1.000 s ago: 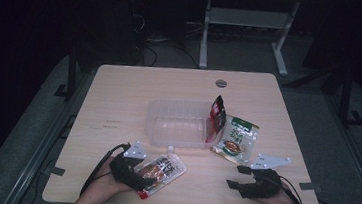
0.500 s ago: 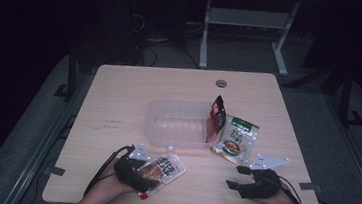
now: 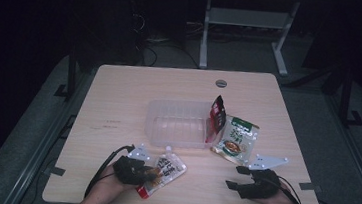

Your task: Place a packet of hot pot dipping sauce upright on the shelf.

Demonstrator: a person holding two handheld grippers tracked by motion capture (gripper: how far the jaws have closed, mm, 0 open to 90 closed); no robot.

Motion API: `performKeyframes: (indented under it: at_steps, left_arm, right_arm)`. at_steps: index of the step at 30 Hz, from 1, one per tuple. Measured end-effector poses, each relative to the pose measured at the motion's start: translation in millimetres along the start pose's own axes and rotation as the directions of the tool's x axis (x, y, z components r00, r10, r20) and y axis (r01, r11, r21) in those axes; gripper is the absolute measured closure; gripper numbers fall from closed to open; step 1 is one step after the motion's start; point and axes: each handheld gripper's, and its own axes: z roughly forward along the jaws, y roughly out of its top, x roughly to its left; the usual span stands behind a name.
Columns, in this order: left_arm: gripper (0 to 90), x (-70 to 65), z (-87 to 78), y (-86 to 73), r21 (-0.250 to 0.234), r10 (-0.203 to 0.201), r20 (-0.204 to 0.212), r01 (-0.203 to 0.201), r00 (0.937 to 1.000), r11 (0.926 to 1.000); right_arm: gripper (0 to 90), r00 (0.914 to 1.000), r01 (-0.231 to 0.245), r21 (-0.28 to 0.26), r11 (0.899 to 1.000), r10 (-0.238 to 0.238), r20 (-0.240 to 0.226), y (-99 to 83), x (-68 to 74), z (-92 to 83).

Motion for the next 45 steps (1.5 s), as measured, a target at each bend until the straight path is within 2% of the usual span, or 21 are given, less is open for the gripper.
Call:
performKeyframes:
  at_steps: [2,5,10,13,17,22,24,28,31,33,34,35,37,39,42,44,45]
  left_arm:
    - [80.7,-0.6,0.1,0.7,-0.015,0.007,0.015,-0.007,0.9999,0.9999]
    - [85.2,4.0,-2.2,0.1,-0.043,0.014,0.064,-0.011,0.9978,0.9990]
    - [87.7,14.3,-7.6,-1.7,-0.084,-0.007,0.141,0.019,0.9900,0.9963]
    - [87.8,17.4,-14.0,-1.4,-0.129,0.002,0.172,0.021,0.9852,0.9914]
    - [87.8,18.2,-22.6,-0.5,-0.196,0.029,0.200,0.011,0.9794,0.9806]
    - [87.8,15.8,-27.5,1.3,-0.216,0.070,0.205,-0.024,0.9764,0.9761]
    - [87.8,14.5,-27.9,2.2,-0.228,0.088,0.209,-0.039,0.9740,0.9728]
    - [87.8,11.2,-28.4,4.3,-0.243,0.113,0.212,-0.060,0.9707,0.9682]
    - [87.9,9.4,-28.7,5.4,-0.250,0.131,0.214,-0.076,0.9680,0.9654]
    - [87.9,8.1,-28.5,6.2,-0.258,0.142,0.214,-0.084,0.9666,0.9626]
    - [87.9,7.9,-28.6,6.4,-0.259,0.148,0.216,-0.089,0.9651,0.9617]
    - [87.9,7.5,-28.7,6.5,-0.261,0.151,0.217,-0.092,0.9644,0.9610]
    - [87.9,6.3,-29.0,7.2,-0.263,0.166,0.216,-0.107,0.9621,0.9589]
    - [87.9,5.2,-29.3,7.4,-0.269,0.175,0.212,-0.115,0.9615,0.9563]
    - [87.9,4.1,-30.9,7.9,-0.277,0.181,0.207,-0.120,0.9615,0.9533]
    - [88.0,3.7,-32.0,8.3,-0.286,0.196,0.200,-0.134,0.9601,0.9487]
    - [88.0,3.4,-32.4,8.4,-0.289,0.203,0.196,-0.141,0.9595,0.9469]
  right_arm:
    - [32.5,1.0000,-0.004,0.003,1.000,0.004,-0.001,0.0,0.4,0.2]
    - [32.4,1.0000,-0.003,0.000,1.000,0.003,-0.002,-0.3,-0.2,0.0]
    - [32.4,0.9997,-0.020,-0.013,1.000,0.020,-0.012,1.3,0.0,-1.2]
    - [32.3,0.9989,-0.032,-0.028,0.999,0.031,-0.034,6.2,0.1,-2.2]
    - [29.8,0.9970,-0.037,-0.056,0.998,0.034,-0.069,16.5,0.0,-0.9]
    - [29.0,0.9888,-0.059,-0.096,0.994,0.045,-0.142,36.3,1.4,6.0]
    - [28.1,0.9794,-0.070,-0.100,0.993,0.049,-0.196,47.1,3.7,10.9]
    - [32.0,0.9625,-0.043,-0.094,0.995,0.016,-0.271,66.8,9.2,24.2]
    - [36.7,0.9401,-0.038,-0.080,0.996,0.009,-0.341,81.3,13.5,36.4]
    - [39.7,0.9291,-0.024,-0.084,0.996,-0.009,-0.370,89.8,17.4,44.0]
    - [43.1,0.9204,-0.004,-0.085,0.996,-0.029,-0.390,96.8,20.7,51.5]
    - [43.1,0.9204,-0.004,-0.085,0.996,-0.029,-0.390,96.8,20.7,51.5]
    - [45.8,0.9080,0.000,-0.081,0.997,-0.034,-0.418,102.2,23.4,58.1]
    - [48.5,0.9030,0.011,-0.079,0.997,-0.043,-0.427,106.4,25.1,64.1]
    - [52.4,0.8884,0.010,-0.077,0.997,-0.044,-0.457,111.0,26.0,70.9]
    - [54.9,0.8843,0.004,-0.078,0.997,-0.039,-0.465,112.5,27.0,74.2]
    - [55.9,0.8780,0.003,-0.077,0.997,-0.040,-0.477,112.4,27.2,75.6]
